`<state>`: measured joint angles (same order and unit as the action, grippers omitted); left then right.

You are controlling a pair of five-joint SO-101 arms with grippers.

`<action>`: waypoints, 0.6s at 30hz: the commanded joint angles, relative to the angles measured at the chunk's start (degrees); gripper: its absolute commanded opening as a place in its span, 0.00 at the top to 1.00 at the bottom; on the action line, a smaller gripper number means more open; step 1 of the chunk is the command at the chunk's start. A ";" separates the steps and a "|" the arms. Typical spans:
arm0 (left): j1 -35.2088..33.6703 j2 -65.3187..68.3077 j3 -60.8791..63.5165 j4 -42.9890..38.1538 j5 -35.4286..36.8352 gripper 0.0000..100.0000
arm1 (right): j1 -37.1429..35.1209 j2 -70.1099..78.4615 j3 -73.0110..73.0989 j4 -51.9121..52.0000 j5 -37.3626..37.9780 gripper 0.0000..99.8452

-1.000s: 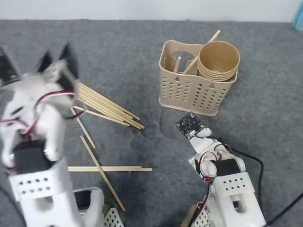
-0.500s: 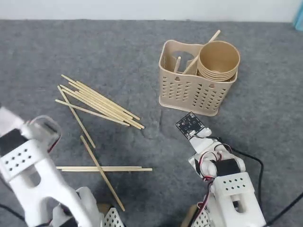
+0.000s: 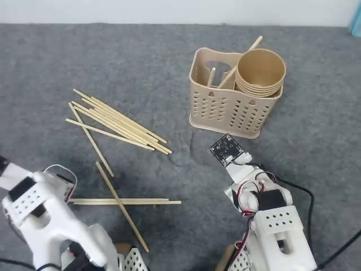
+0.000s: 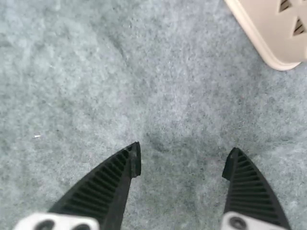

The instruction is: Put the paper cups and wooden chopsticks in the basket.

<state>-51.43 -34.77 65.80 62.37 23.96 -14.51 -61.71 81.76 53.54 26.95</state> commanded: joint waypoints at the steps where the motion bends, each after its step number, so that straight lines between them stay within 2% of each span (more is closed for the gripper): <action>1: -0.35 0.26 0.22 -2.20 0.53 0.84 | 0.84 -1.19 -0.18 -1.10 -0.18 0.72; 18: 0.09 0.44 3.12 -6.51 0.53 0.85 | 0.75 -1.19 -0.18 -1.01 -0.18 0.72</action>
<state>-51.60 -34.77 68.97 57.10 24.31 -14.51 -61.71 81.76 53.54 26.95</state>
